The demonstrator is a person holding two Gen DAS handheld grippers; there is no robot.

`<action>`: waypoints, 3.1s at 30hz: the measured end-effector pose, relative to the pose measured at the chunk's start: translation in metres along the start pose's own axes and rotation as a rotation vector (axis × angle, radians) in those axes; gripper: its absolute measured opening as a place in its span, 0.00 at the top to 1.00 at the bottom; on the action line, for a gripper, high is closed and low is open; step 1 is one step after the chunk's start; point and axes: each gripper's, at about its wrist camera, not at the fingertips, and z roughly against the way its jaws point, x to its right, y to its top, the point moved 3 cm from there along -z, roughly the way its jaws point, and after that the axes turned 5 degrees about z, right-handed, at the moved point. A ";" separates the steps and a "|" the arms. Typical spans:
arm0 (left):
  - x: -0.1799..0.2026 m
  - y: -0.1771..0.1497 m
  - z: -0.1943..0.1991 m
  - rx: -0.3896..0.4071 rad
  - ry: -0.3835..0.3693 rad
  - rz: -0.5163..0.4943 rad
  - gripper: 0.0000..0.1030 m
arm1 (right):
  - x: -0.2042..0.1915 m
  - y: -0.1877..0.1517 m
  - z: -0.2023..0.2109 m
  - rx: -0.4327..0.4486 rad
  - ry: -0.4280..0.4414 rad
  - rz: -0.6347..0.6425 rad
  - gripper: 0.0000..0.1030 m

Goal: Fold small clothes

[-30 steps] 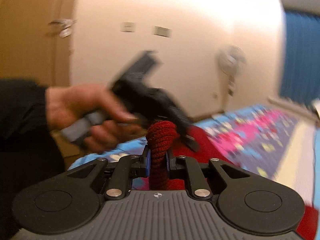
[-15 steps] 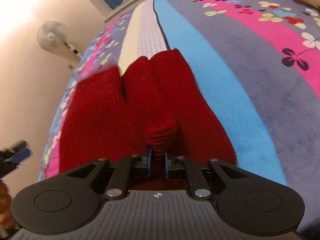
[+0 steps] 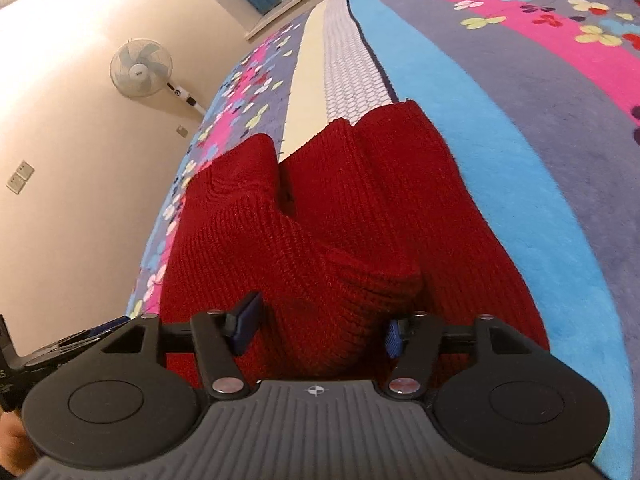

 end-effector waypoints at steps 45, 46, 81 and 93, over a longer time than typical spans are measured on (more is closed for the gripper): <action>0.061 -0.001 0.011 0.043 -0.379 -0.074 0.44 | 0.050 0.000 0.048 -0.017 -0.108 0.111 0.81; 0.069 -0.007 0.003 -0.008 -0.389 -0.116 0.52 | 0.050 0.000 0.048 -0.014 -0.104 0.103 0.78; 0.013 0.021 -0.074 -0.160 -0.349 0.399 0.09 | 0.057 0.082 -0.028 -0.118 0.010 0.103 0.10; 0.017 0.015 -0.125 -0.178 -0.442 0.566 0.03 | 0.060 0.094 -0.070 -0.178 0.060 0.064 0.09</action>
